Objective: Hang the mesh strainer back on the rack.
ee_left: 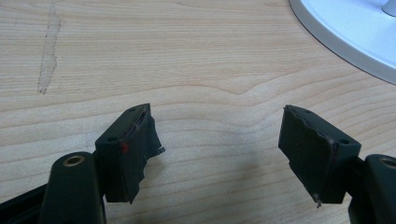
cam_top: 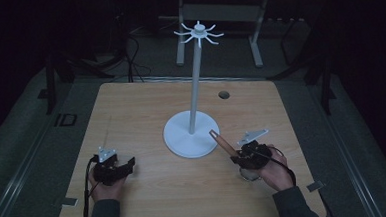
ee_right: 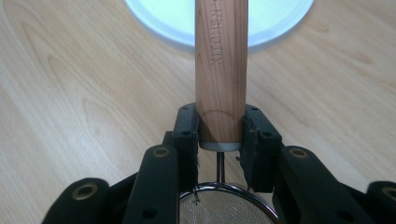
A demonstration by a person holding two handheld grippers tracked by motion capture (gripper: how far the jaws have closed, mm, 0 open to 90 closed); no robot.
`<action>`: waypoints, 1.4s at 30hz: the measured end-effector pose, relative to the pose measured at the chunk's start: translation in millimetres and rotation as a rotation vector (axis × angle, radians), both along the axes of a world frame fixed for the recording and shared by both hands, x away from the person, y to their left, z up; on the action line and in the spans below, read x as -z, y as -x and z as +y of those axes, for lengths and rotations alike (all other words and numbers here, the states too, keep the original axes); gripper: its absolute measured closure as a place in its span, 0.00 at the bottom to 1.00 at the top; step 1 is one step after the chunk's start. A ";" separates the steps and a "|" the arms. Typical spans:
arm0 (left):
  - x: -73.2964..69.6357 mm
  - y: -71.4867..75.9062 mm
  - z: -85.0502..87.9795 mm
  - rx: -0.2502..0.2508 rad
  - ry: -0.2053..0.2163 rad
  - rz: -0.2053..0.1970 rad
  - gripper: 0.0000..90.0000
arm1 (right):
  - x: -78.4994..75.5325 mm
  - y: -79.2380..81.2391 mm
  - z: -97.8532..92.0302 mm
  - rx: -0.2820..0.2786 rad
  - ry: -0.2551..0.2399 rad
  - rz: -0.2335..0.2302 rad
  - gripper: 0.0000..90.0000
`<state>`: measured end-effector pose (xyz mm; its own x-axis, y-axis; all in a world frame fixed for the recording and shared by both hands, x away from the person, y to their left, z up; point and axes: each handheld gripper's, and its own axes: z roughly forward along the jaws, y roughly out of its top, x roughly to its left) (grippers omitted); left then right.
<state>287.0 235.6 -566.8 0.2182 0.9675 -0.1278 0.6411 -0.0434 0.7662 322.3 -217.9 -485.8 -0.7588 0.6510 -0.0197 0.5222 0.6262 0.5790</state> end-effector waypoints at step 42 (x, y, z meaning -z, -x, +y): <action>0.0 -0.1 0.2 0.000 -0.002 0.001 0.30 | -32.7 -7.1 -1.8 0.123 -0.176 -0.156 0.78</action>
